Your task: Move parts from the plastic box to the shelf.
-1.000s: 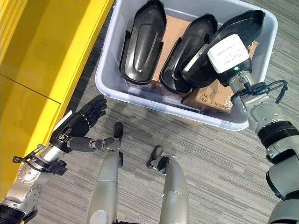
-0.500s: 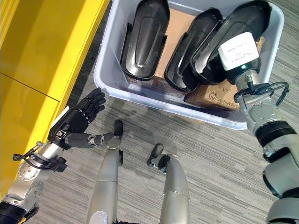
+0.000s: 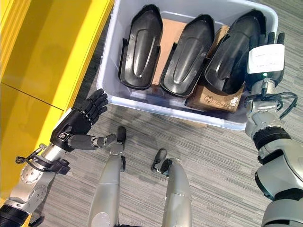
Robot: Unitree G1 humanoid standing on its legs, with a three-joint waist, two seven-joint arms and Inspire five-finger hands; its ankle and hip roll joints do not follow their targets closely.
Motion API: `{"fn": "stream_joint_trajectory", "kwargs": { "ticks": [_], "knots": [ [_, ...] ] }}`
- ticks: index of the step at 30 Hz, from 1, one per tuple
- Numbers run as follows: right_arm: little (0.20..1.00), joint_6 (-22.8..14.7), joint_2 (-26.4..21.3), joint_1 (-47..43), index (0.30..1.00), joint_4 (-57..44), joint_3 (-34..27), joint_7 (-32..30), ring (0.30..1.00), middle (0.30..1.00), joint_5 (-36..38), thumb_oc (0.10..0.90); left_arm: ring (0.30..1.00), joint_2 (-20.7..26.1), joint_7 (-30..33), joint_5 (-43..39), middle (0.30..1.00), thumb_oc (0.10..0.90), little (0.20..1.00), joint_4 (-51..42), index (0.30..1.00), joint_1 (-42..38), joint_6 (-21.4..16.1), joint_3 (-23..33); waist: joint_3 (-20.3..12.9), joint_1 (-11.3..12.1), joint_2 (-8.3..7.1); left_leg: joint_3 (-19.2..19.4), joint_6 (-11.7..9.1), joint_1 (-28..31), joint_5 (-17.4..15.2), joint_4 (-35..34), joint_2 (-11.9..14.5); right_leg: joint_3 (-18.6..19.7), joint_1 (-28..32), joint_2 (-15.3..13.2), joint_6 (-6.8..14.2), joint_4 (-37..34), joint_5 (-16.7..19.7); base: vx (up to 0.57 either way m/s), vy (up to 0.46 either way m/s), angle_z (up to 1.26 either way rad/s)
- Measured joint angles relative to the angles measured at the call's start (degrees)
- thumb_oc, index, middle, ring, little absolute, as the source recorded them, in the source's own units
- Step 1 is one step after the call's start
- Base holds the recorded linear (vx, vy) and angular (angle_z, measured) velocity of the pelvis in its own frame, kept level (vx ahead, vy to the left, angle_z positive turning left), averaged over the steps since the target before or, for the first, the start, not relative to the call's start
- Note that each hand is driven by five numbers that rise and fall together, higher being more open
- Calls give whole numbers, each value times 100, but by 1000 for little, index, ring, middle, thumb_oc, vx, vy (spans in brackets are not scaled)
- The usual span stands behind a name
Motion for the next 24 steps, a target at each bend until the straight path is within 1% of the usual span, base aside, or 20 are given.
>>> {"fn": "stream_joint_trajectory", "kwargs": {
  "ticks": [5, 7, 8, 10, 12, 13, 14, 15, 16, 18, 19, 21, 22, 23, 24],
  "knots": [
    [1000, 40, 20, 101, 1000, -8, -44, -103, 1000, 1000, 130, 900, 1000, -2, 2, 1, 1000, 900, 1000, -13, 1000, -8, 17, -1, 0, -47, 0, 73, 4, 114, 3, -86, -6, 56, 75, -1, 29, -78, 28, -26, 68, -4],
    [1000, 107, 142, 124, 1000, -8, -162, -406, 1000, 1000, 528, 900, 1000, -4, 25, 3, 1000, 900, 1000, -12, 1000, -2, 29, -9, 0, -110, 1, 108, 22, 206, 20, -170, -17, 78, 141, -6, 48, -138, 52, -30, 125, -3],
    [1000, 131, 224, 142, 1000, -12, -328, -571, 1000, 1000, 750, 900, 1000, -21, 48, 3, 1000, 900, 1000, -10, 1000, -8, 51, -9, 0, -113, 2, 151, 22, 261, 20, -205, -4, 97, 173, -6, 47, -178, 74, -17, 114, -13],
    [1000, 215, 439, 302, 1000, -138, -1221, -1141, 1000, 1000, 1348, 900, 1000, -98, 131, 1, 1000, 900, 1000, -39, 1000, 26, 91, -7, 0, -157, 15, 295, 41, 444, 37, -339, -33, 225, 244, 0, 104, -246, 112, -35, 151, -19],
    [1000, 321, 454, 320, 1000, -170, -1679, -1502, 1000, 1000, 1698, 900, 1000, -179, 213, 0, 1000, 900, 1000, -123, 1000, 25, 93, 7, -2, -229, 39, 335, 44, 498, 42, -381, -64, 296, 273, -8, 158, -305, 163, -56, 153, -11],
    [1000, 331, 461, 403, 1000, -436, -2157, -1803, 1000, 1000, 2078, 900, 1000, -235, 258, -4, 1000, 900, 1000, -164, 1000, 27, 101, 27, 3, -273, 78, 351, 47, 500, 40, -387, -55, 291, 296, 10, 166, -362, 203, 18, 105, -10],
    [1000, 316, 469, 505, 1000, -631, -2533, -2034, 1000, 1000, 2294, 900, 1000, -233, 308, -4, 1000, 900, 1000, -205, 1000, 28, 140, 26, 3, -329, 87, 381, 45, 516, 39, -395, -53, 339, 302, 23, 186, -397, 218, 18, 136, -15],
    [1000, 243, 466, 815, 1000, -997, -3111, -2448, 1000, 1000, 2522, 900, 1000, -224, 376, -4, 1000, 900, 1000, -258, 1000, 18, 225, 34, 3, -414, 87, 439, 54, 601, 30, -408, -58, 390, 376, 22, 228, -464, 246, 17, 146, -15],
    [1000, 174, 502, 1182, 1000, -1417, -3678, -2724, 1000, 1000, 2583, 900, 1000, -241, 429, -7, 1000, 900, 1000, -321, 1000, 34, 238, 60, 3, -418, 89, 476, 59, 669, 27, -456, -70, 434, 414, 43, 251, -495, 257, 20, 134, -16],
    [1000, 153, 505, 1404, 1000, -1570, -4007, -3210, 1000, 1000, 2640, 900, 1000, -267, 505, -6, 1000, 900, 1000, -375, 1000, 44, 240, 90, 4, -509, 93, 561, 59, 747, 26, -505, -63, 508, 458, 49, 280, -567, 308, 25, 145, -18],
    [1000, 130, 592, 1615, 1000, -1906, -4360, -3344, 1000, 1000, 2723, 900, 1000, -290, 530, -4, 1000, 900, 1000, -406, 1000, 61, 244, 89, 3, -580, 99, 609, 71, 815, 35, -580, -65, 543, 486, 52, 291, -609, 334, 20, 171, -19],
    [1000, 82, 800, 1895, 1000, -2573, -4737, -3542, 1000, 1000, 2752, 900, 1000, -434, 650, -4, 1000, 900, 1000, -433, 1000, 101, 248, 80, 2, -725, 125, 693, 76, 963, 39, -676, -68, 614, 561, 46, 291, -696, 387, 25, 179, -23],
    [1000, 66, 994, 2057, 1000, -3347, -4966, -3600, 1000, 1000, 2708, 900, 1000, -471, 758, 1, 1000, 900, 1000, -444, 1000, 121, 248, 14, 6, -846, 164, 792, 67, 1035, 27, -740, -80, 698, 565, 52, 311, -725, 418, 62, 239, -35],
    [1000, -51, 1124, 2126, 1000, -4099, -4971, -3613, 1000, 1000, 2508, 900, 1000, -583, 771, 2, 1000, 900, 1000, -433, 1000, 93, 257, -75, 6, -972, 284, 877, 87, 1081, 40, -783, -94, 791, 563, 84, 355, -751, 457, 32, 177, -31],
    [1000, -77, 1132, 2144, 1000, -4328, -4943, -3580, 1000, 1000, 2381, 900, 1000, -665, 799, 2, 1000, 900, 1000, -441, 1000, 28, 257, -110, 3, -1008, 332, 904, 87, 1103, 40, -799, -100, 818, 564, 81, 372, -771, 474, 32, 210, -19]
  ]
}}
